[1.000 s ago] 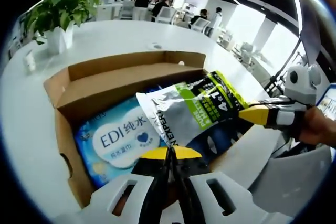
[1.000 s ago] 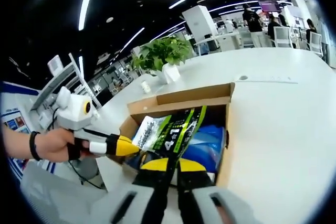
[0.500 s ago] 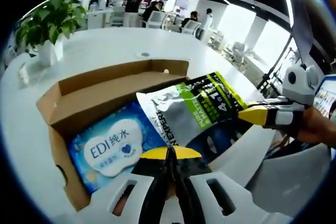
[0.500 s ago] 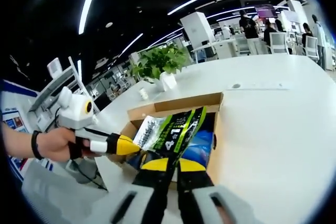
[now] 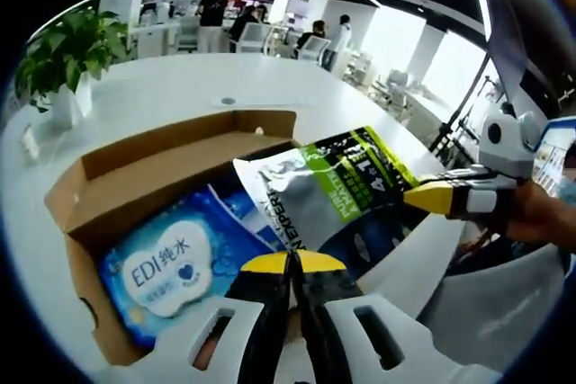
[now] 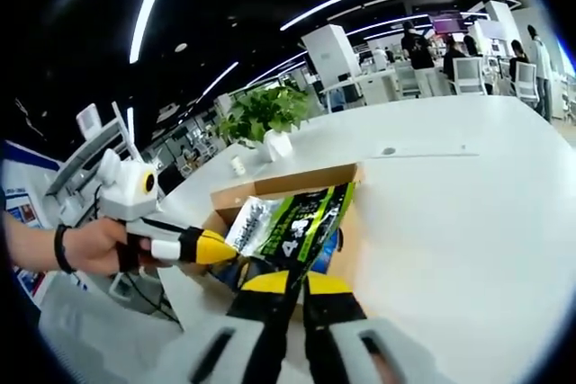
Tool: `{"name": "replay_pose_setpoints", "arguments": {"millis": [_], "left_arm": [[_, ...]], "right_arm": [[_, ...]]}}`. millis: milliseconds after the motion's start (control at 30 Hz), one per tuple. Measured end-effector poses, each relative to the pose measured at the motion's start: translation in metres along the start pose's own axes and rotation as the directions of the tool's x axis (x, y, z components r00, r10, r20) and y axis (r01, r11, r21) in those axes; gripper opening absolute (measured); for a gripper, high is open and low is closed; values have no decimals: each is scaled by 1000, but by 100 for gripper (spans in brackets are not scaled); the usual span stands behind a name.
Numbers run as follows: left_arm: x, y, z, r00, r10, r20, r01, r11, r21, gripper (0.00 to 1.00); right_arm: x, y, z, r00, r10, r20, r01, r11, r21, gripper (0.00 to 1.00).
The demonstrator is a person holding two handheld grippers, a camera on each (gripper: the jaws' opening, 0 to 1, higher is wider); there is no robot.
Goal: Operate the shoe box by opening the lid, removing the specified soft item, and placing it in the target area until the item is outside and the box remains undamaged.
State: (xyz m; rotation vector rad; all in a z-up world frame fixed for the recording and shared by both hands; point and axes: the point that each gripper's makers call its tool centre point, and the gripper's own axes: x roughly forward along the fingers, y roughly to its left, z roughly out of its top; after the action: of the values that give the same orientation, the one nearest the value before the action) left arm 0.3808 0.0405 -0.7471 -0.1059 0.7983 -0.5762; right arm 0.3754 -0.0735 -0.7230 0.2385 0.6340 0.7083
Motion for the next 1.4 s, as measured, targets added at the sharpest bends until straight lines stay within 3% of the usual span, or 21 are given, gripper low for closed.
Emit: {"name": "replay_pose_setpoints", "arguments": {"millis": [1400], "left_arm": [[56, -70, 23, 992, -120, -38, 123, 990, 70, 0]], "right_arm": [[-53, -75, -10, 994, -112, 10, 111, 992, 60, 0]]}}
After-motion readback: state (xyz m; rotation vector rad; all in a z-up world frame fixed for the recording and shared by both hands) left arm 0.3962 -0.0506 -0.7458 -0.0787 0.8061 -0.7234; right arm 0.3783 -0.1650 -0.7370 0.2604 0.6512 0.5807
